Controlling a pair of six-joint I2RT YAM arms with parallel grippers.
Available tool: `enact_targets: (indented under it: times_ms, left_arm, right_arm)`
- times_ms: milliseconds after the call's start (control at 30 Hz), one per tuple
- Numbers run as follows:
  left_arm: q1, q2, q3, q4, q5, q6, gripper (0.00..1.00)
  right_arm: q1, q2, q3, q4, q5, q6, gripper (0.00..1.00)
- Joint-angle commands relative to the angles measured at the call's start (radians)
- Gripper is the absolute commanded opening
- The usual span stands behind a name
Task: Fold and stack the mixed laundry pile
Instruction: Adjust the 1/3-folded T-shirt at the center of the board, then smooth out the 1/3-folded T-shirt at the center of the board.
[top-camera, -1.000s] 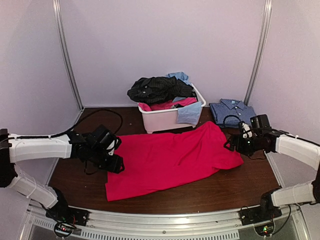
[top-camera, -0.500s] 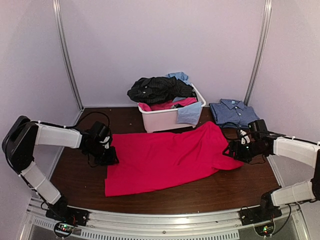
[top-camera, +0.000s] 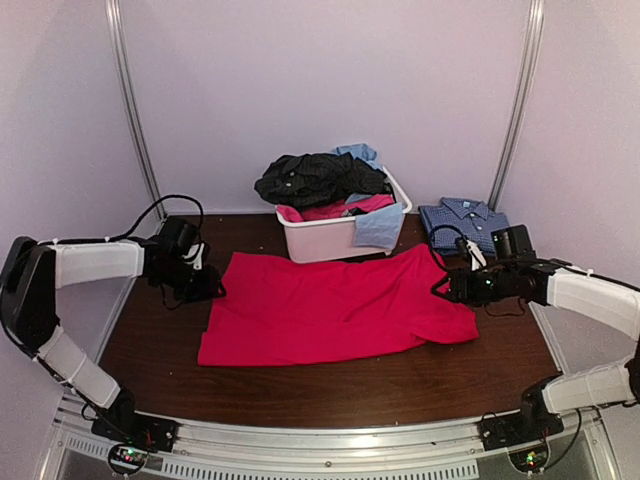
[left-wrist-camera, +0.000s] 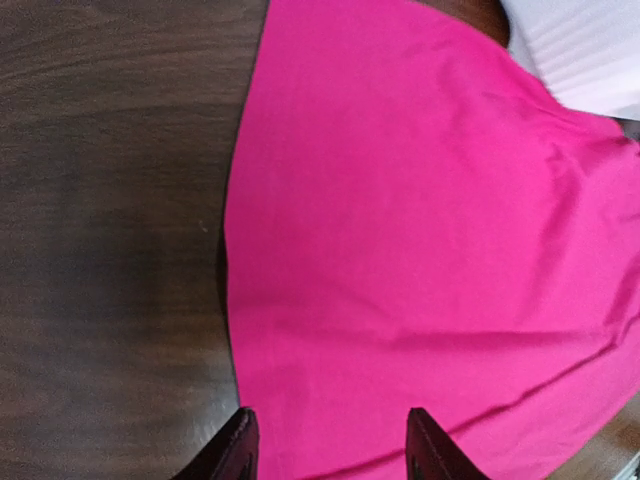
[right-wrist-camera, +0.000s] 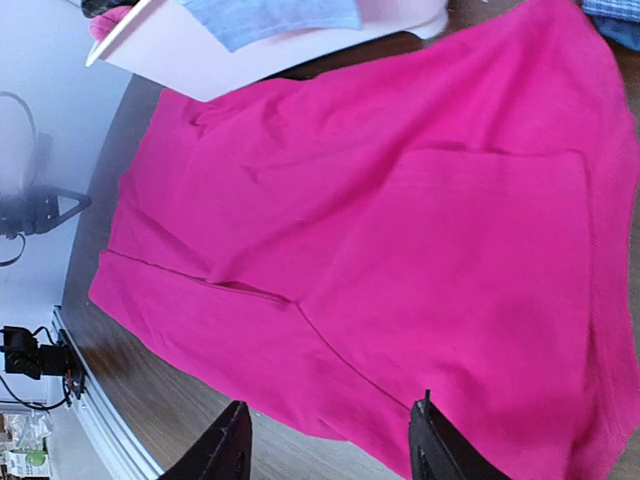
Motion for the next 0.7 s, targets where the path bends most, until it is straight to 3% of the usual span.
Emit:
enact_targets:
  times_ms: [0, 167, 400, 667]
  left_arm:
    - [-0.005, -0.202, -0.125, -0.030, 0.051, -0.030, 0.52]
    - [-0.004, -0.297, -0.237, -0.017, 0.064, -0.087, 0.53]
    - [-0.004, -0.262, -0.266, -0.009, 0.081, -0.104, 0.53]
    - [-0.005, -0.222, -0.265, -0.014, 0.039, -0.124, 0.54]
  right_arm:
    - [0.110, 0.134, 0.148, 0.067, 0.004, -0.132, 0.51]
    - [0.225, 0.349, 0.334, 0.010, 0.046, -0.275, 0.46]
    - [0.265, 0.597, 0.540, -0.150, 0.133, -0.402, 0.41]
    - [0.269, 0.658, 0.562, -0.188, 0.379, -0.277, 0.40]
